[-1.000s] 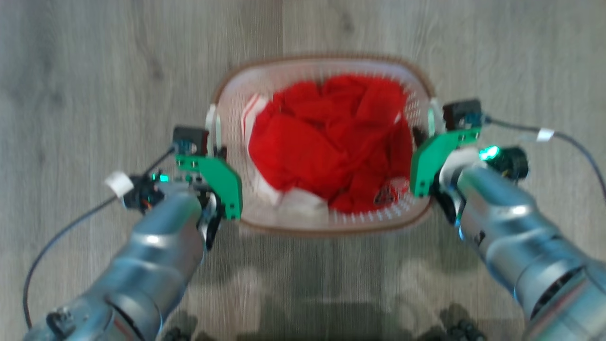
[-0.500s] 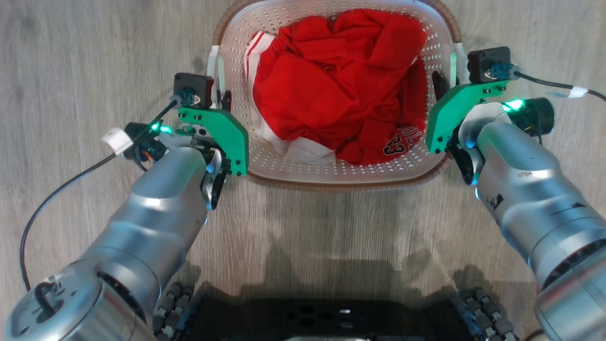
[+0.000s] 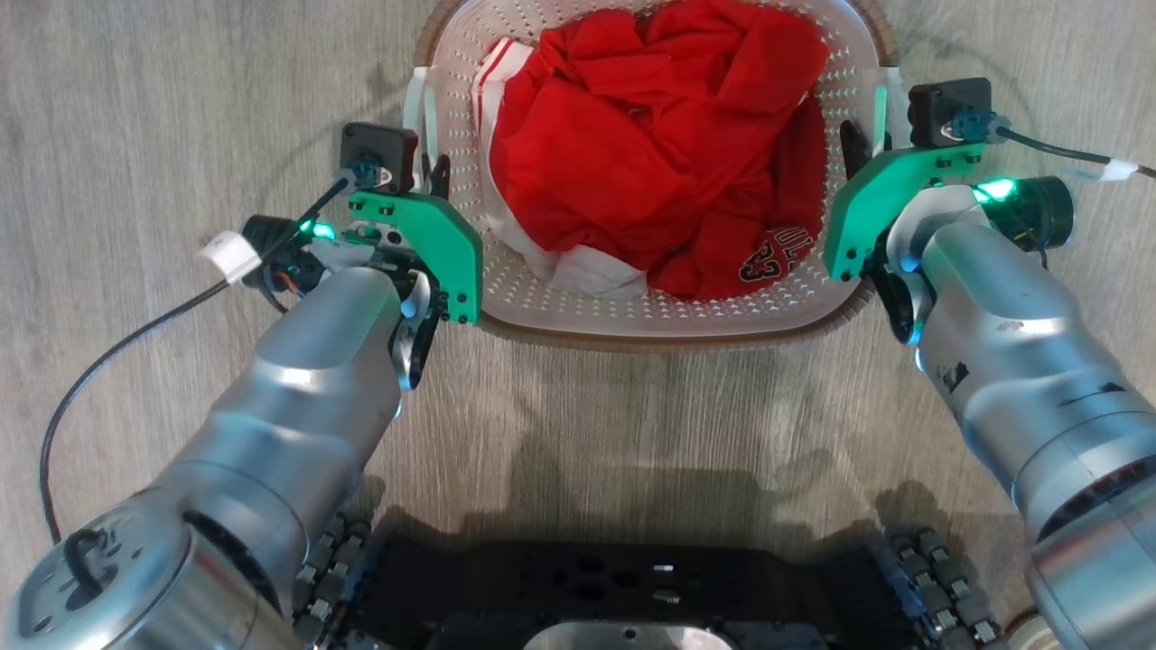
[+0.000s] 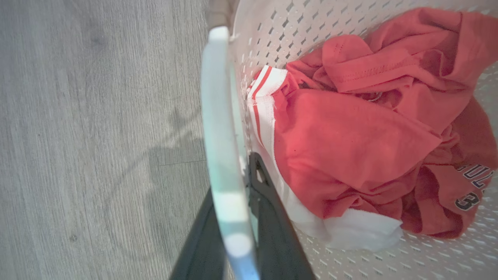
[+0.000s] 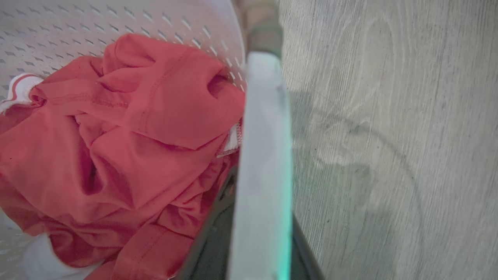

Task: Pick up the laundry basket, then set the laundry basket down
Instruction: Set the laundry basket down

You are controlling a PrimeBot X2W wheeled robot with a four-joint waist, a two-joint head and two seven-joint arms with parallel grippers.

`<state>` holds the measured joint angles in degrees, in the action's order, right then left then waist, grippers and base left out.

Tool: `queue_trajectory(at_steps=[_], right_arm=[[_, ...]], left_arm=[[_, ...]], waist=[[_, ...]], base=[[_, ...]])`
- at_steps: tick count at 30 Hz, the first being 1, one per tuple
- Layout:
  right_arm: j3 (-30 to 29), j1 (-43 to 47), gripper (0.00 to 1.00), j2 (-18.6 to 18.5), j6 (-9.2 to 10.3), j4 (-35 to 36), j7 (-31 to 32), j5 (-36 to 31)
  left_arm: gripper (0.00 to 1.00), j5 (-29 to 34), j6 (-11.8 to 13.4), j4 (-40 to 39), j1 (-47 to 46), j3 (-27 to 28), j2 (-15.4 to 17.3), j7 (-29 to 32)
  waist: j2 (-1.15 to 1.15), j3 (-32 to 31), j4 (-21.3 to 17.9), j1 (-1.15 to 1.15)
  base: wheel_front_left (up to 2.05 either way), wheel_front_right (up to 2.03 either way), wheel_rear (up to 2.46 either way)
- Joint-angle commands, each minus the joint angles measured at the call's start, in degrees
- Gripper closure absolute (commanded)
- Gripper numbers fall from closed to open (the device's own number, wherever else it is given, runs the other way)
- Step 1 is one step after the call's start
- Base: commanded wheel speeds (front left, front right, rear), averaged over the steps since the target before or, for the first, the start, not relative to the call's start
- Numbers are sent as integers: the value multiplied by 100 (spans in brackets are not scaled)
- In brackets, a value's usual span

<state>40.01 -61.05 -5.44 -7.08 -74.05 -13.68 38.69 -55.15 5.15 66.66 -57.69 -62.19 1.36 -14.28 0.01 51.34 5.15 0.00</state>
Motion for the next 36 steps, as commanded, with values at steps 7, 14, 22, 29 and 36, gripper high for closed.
queue_trajectory(at_steps=[7, 14, 22, 29, 36], right_arm=[[-207, 296, 95, 111, -41, 10, 18, -511], [-460, 348, 27, 152, -41, 10, 78, -784], [-798, 365, 0, 198, -41, 10, 46, -1142], [-1056, 327, 0, 238, -41, 10, -52, -1389], [-1270, 330, 0, 253, -41, 21, -117, -1534]], left_arm=[[100, 64, 12, -73, -96, 47, 152, -72], [62, -132, 0, -18, -26, -16, 152, -26], [0, -440, 81, -26, 67, -100, 152, 39], [0, -538, 149, 31, 71, -130, 152, -35], [0, -446, 185, 21, 72, 12, 152, -69]], waist=[[-1, 19, 7, 0], [-1, -9, 3, 0], [-1, -111, -23, 0], [-1, -279, -71, 0], [-1, -534, -120, 0]], base=[[0, 0, 0], [0, 0, 0], [0, 0, 0], [0, 0, 0], [0, 0, 0]])
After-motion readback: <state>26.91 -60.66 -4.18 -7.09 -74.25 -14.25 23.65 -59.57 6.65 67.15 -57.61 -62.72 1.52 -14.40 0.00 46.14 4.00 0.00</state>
